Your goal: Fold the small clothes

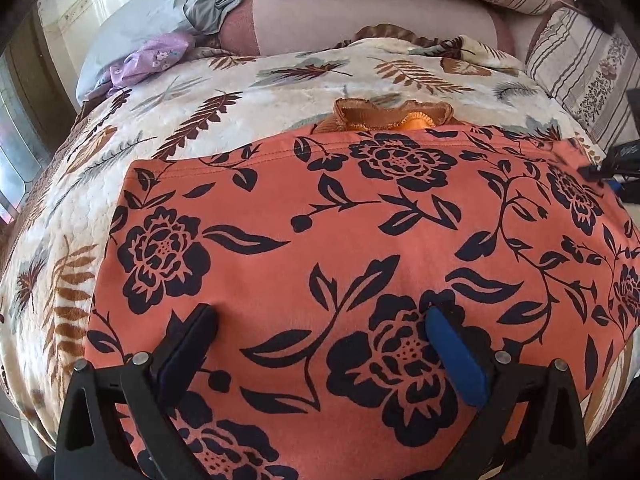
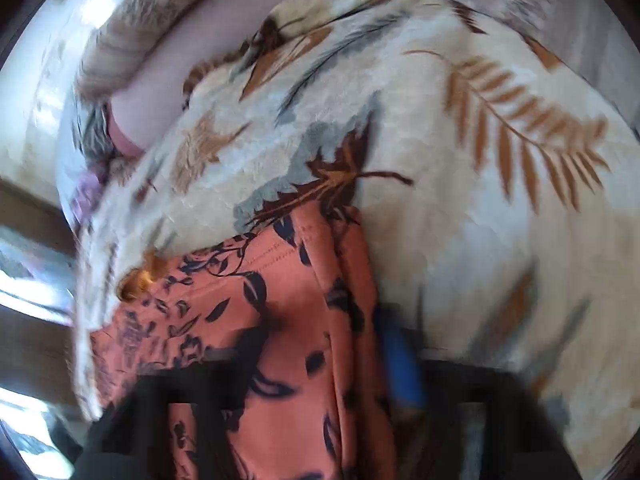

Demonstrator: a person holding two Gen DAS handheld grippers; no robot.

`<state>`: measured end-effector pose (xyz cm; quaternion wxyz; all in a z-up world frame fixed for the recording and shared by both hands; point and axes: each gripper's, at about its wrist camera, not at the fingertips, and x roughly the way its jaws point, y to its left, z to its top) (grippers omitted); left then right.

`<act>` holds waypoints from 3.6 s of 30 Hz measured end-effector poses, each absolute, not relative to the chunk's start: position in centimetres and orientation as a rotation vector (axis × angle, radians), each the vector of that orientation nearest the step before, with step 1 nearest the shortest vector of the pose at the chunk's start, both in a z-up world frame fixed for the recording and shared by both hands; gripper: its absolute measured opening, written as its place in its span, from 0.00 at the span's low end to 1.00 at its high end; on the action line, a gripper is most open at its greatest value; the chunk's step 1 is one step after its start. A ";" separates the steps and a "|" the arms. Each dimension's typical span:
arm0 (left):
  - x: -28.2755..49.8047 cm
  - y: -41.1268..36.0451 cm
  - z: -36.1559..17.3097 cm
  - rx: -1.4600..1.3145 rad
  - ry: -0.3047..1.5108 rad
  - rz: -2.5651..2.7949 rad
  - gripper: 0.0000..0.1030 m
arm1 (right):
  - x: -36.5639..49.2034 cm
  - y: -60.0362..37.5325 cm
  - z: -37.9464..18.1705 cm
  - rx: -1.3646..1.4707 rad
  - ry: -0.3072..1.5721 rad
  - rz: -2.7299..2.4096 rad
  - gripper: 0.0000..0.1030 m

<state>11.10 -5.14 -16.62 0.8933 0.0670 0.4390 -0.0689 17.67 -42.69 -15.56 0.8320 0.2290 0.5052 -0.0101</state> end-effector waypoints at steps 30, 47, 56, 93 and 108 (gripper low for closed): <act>11.0 -5.1 -16.2 0.111 0.959 -0.113 1.00 | -4.1 -37.2 -15.1 0.820 0.851 -0.019 0.81; 10.5 -6.4 -16.5 0.151 0.903 -0.115 1.00 | 0.0 -40.0 -19.0 0.972 0.783 -0.101 0.49; 11.6 -6.5 -17.2 0.160 0.901 -0.144 1.00 | 1.9 -40.1 -18.4 0.865 0.795 -0.128 0.32; 6.9 23.5 -14.2 -0.633 0.638 0.035 0.97 | 5.8 1.3 -16.3 -0.046 0.870 0.303 0.14; 6.4 13.3 -11.6 -0.497 0.796 -0.419 0.97 | -1.7 -6.6 -13.6 0.202 0.754 0.397 0.78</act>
